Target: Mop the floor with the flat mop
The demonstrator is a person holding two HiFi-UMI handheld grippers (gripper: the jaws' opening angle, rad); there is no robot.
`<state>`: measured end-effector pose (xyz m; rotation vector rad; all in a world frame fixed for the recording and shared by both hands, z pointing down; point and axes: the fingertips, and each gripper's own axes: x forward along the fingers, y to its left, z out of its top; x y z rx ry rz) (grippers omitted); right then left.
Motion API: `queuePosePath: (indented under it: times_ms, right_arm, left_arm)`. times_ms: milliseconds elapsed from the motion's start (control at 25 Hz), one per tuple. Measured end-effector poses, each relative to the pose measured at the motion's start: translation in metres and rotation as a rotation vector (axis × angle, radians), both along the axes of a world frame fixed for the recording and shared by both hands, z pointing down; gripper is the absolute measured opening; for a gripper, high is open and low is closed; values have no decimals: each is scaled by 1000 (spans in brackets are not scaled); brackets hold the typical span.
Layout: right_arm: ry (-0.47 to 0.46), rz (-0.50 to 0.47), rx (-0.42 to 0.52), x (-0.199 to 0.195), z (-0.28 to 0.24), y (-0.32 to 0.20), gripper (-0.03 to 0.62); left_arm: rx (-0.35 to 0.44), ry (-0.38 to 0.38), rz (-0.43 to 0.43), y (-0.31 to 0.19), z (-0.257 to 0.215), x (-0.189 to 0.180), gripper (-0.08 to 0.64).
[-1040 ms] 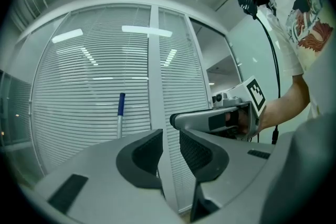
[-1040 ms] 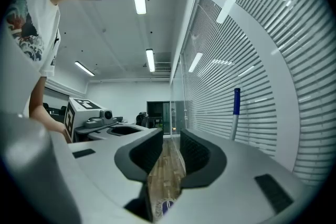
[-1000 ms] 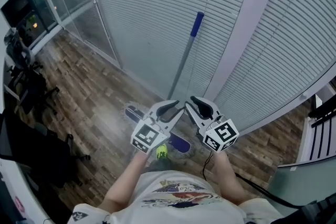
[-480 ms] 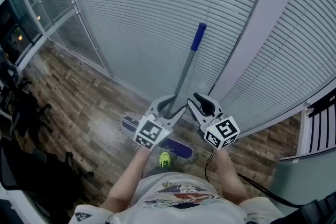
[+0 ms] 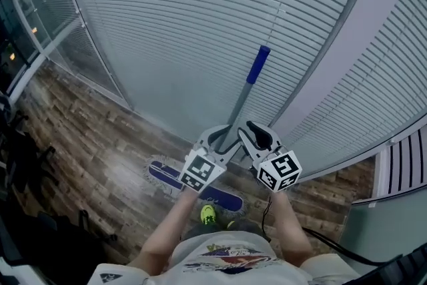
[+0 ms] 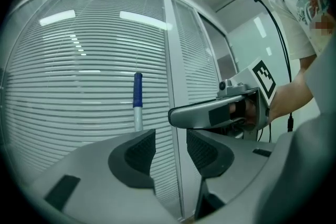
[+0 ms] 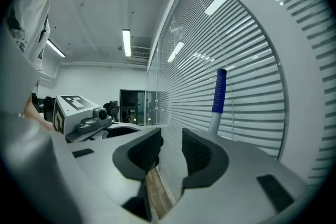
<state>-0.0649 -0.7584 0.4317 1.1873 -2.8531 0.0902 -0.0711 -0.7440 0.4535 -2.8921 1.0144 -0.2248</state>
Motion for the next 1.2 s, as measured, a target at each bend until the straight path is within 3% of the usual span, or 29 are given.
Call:
queuePosePath:
  times_ms: [160, 400, 600, 880, 1200]
  right_arm:
    - [16, 35, 18, 4, -1, -24, 114]
    - [-5, 95, -3, 26, 45, -76, 130]
    - [-20, 116, -3, 37, 26, -93, 132]
    - [-40, 106, -9, 38, 29, -127, 137]
    - [-56, 13, -17, 25, 6, -150, 141]
  left_arm:
    - [24, -1, 9, -23, 0, 2, 161]
    - [0, -44, -15, -72, 53, 9, 161]
    - [-16, -56, -18, -92, 46, 9, 161]
    - [-46, -65, -23, -123, 62, 12, 164]
    - [-70, -38, -33, -151, 47, 18, 147]
